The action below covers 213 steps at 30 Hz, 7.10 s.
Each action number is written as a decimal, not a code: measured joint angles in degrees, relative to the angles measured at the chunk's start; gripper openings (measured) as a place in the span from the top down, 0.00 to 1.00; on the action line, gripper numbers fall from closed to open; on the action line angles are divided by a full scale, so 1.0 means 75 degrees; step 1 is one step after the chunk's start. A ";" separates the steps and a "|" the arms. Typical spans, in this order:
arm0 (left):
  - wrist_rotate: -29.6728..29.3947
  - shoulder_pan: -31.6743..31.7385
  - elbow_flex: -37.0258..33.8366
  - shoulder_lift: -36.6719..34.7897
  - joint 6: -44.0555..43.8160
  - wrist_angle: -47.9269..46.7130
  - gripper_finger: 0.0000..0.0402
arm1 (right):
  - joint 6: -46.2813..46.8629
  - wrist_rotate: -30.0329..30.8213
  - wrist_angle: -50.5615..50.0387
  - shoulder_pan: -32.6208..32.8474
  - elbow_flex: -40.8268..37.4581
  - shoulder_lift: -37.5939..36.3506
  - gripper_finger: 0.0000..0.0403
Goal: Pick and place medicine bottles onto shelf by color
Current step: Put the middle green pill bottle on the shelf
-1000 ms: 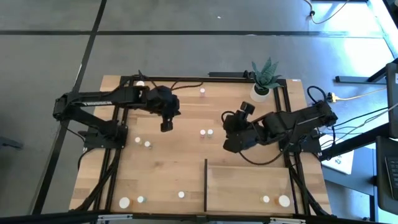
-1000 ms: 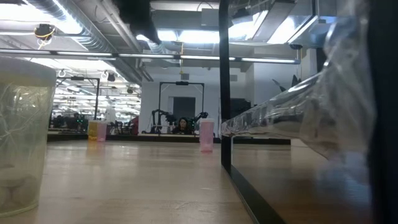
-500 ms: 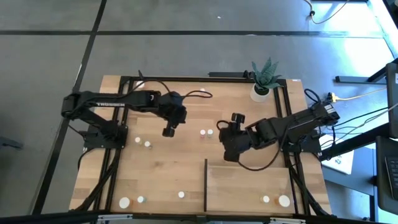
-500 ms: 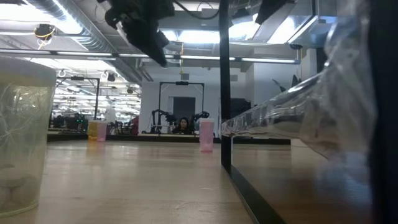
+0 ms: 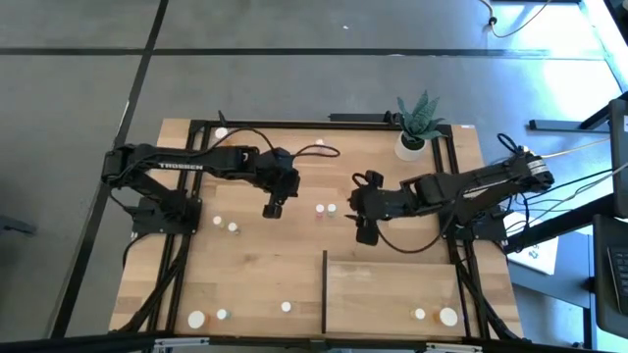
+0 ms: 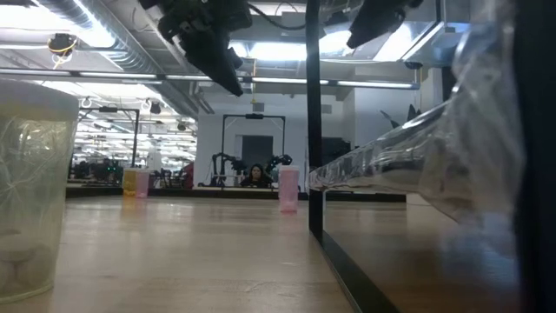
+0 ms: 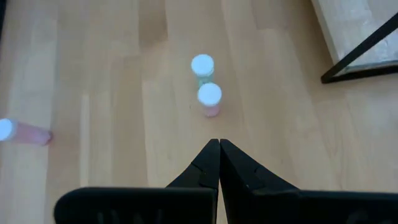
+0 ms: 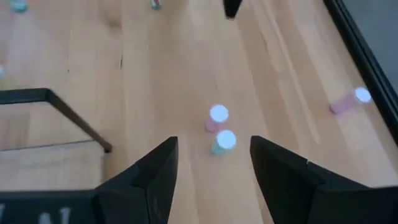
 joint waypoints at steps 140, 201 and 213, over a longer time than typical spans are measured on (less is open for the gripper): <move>-0.0047 -0.0255 -0.0003 0.0081 -0.0175 -0.0129 1.00 | -0.0671 -0.1686 0.0919 -0.1289 -0.0941 0.0984 0.69; -0.1061 -0.3970 0.0000 0.0078 -0.0815 0.3009 1.00 | 0.5020 -0.0691 0.0396 0.4905 -0.0473 0.2089 0.69; -0.1064 -0.3965 0.0000 0.0078 -0.0760 0.3018 1.00 | 0.4997 -0.0679 0.0366 0.4969 -0.0344 0.2276 0.69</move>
